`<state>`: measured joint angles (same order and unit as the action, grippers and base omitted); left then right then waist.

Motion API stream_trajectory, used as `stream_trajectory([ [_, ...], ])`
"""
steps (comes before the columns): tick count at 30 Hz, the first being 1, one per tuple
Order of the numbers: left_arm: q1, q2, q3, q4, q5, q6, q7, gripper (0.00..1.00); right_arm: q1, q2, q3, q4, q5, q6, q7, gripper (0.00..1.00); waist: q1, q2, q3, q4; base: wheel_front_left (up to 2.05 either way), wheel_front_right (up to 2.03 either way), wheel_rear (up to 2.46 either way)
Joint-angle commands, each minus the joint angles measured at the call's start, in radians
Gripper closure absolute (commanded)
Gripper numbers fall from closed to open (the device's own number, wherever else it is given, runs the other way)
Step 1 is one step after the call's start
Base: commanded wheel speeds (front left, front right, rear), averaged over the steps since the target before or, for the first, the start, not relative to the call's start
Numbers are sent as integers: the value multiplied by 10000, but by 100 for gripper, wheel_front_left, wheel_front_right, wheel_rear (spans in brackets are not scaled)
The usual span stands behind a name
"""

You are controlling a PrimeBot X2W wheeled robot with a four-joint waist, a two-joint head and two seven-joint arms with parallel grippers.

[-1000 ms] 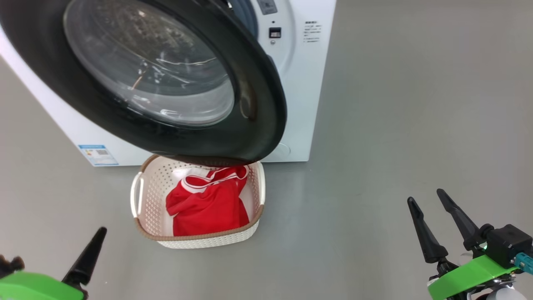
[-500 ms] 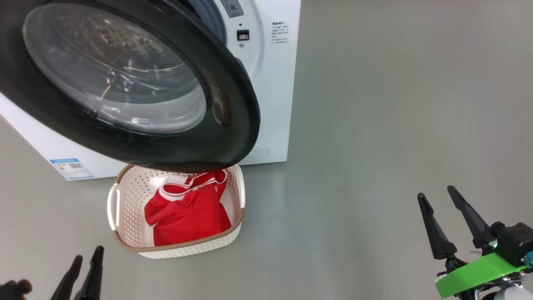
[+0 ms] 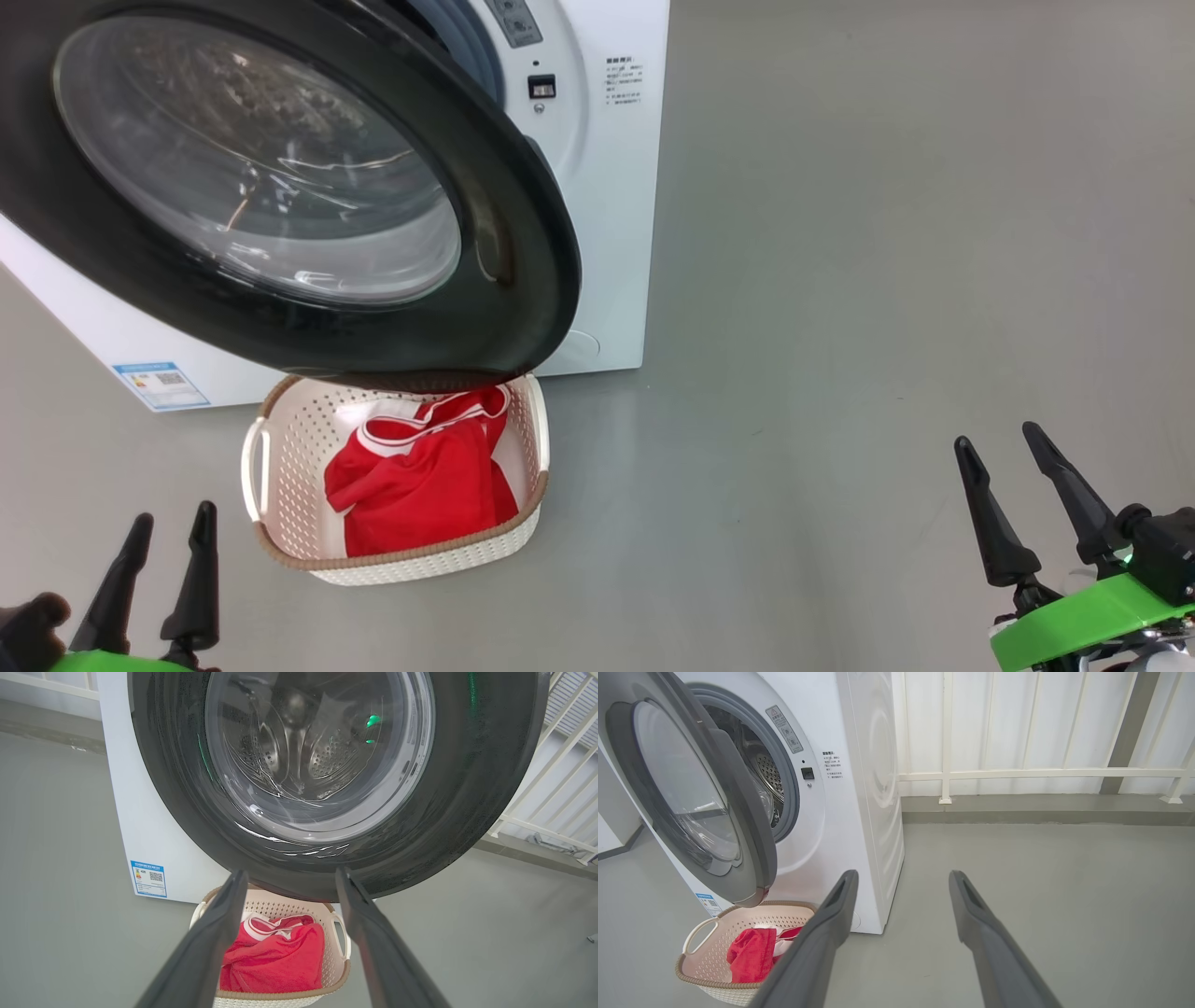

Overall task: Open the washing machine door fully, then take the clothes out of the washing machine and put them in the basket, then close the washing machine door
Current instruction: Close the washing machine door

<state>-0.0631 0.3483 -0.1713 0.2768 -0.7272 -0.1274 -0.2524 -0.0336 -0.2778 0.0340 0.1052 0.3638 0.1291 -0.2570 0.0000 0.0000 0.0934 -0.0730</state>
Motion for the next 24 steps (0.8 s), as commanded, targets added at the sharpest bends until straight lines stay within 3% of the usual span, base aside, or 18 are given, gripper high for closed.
stream_trajectory([
  [1, -119, 214, 500, -282, 217, -33, -91, 0, 110, -196, 139, -276, 19, 16, -48, 0, 0, 0, -14, 6, 0, 0, 0],
  [6, 191, -401, 1117, -781, 1663, -33, -92, 0, 160, -186, 117, -246, 34, 16, -48, 0, 0, 0, -69, 11, 0, 0, 0],
  [13, 666, -1149, 1758, -1206, 2863, -33, -92, 0, 284, -155, 104, -185, 46, 16, -48, 0, 0, 0, -215, 18, 0, 0, 0],
  [24, 1006, -1645, 2062, -1251, 3357, -33, -93, 0, 468, -90, 15, -152, 1, 16, -48, 0, 0, 0, -309, 88, 0, 0, 0],
])
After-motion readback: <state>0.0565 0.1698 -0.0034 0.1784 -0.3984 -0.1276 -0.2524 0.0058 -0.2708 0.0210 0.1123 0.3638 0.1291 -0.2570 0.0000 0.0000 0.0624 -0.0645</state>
